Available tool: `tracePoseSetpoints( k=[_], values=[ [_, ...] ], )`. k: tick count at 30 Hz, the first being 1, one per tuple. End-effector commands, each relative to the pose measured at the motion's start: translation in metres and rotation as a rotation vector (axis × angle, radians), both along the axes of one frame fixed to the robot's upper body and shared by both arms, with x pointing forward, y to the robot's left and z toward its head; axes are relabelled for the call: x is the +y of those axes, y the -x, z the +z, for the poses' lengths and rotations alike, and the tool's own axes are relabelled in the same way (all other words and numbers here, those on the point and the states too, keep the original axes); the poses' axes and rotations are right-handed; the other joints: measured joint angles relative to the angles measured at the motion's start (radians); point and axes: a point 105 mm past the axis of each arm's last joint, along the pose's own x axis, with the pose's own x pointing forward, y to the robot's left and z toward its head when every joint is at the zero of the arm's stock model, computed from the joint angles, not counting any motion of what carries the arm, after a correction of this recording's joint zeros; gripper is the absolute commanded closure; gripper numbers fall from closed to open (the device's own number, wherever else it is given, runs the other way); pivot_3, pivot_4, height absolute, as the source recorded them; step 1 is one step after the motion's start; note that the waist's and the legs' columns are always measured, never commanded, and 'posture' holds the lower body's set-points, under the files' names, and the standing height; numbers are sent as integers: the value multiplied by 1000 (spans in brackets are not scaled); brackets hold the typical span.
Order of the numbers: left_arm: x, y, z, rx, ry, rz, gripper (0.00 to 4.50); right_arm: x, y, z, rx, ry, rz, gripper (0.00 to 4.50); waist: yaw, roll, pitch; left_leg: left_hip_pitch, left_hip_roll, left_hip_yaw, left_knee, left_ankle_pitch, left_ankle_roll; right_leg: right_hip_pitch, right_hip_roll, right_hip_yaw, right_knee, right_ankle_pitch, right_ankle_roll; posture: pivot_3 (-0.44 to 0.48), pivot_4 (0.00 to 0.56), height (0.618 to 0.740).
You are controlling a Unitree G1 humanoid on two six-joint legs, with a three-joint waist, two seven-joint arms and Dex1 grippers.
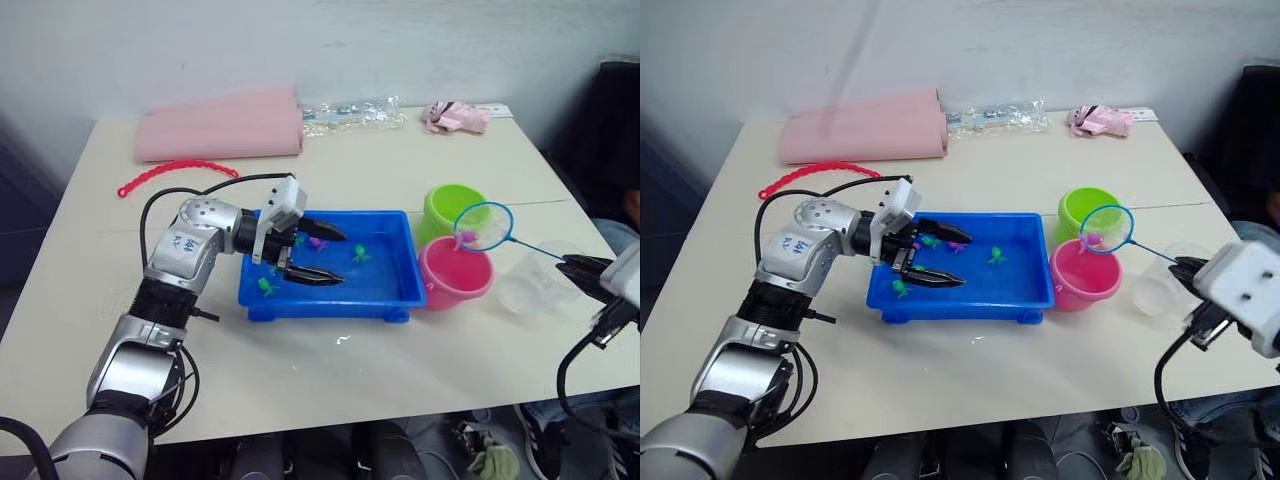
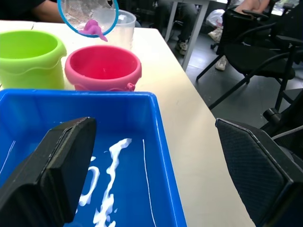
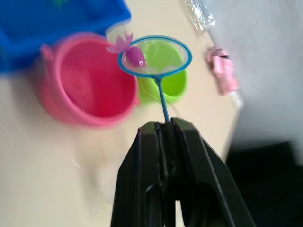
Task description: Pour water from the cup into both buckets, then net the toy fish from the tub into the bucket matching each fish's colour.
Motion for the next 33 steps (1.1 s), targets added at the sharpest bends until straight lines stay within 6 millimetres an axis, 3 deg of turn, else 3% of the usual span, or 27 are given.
tracePoseSetpoints(
  k=[1,4,8,13,21,24,30,33],
  values=[
    [-3,-1,9,-49,6,-22,100,7,1,1,-110,425,164,4500,-1,0,0,0,0,1,0,0,0,0,0,0,0,0,0,0,150,738],
    [-5,-2,10,-58,9,-21,100,12,2,-3,-169,640,284,4500,-5,0,0,1,0,1,0,0,0,0,0,1,0,0,1,0,150,738],
    [-4,-3,11,-64,9,-19,100,5,1,-7,-193,758,341,4500,-6,0,0,1,1,1,0,0,-1,0,0,1,0,0,1,0,150,738],
    [-2,-4,10,-74,-3,-8,100,-5,0,-6,-200,796,358,4500,-8,0,0,1,1,1,0,0,-1,0,0,1,0,0,1,0,150,738],
    [0,-1,9,-74,-10,-8,100,5,-7,8,-267,839,413,4500,-22,0,0,2,2,0,0,0,-1,0,0,1,0,0,1,0,150,738],
    [2,-1,9,-75,-16,-6,100,18,-1,-2,-243,836,511,4500,-20,0,0,2,2,0,0,0,-1,1,0,1,0,0,1,0,150,738],
    [3,-3,11,-83,-18,0,100,5,-15,15,-263,866,446,4500,-23,0,0,2,2,0,1,0,-1,1,0,1,1,0,1,0,150,738],
    [2,-2,10,-86,-18,-4,100,25,-7,-3,-228,862,577,4500,-20,0,0,2,3,-1,0,1,-1,1,0,1,1,0,0,0,150,738]
  ],
)
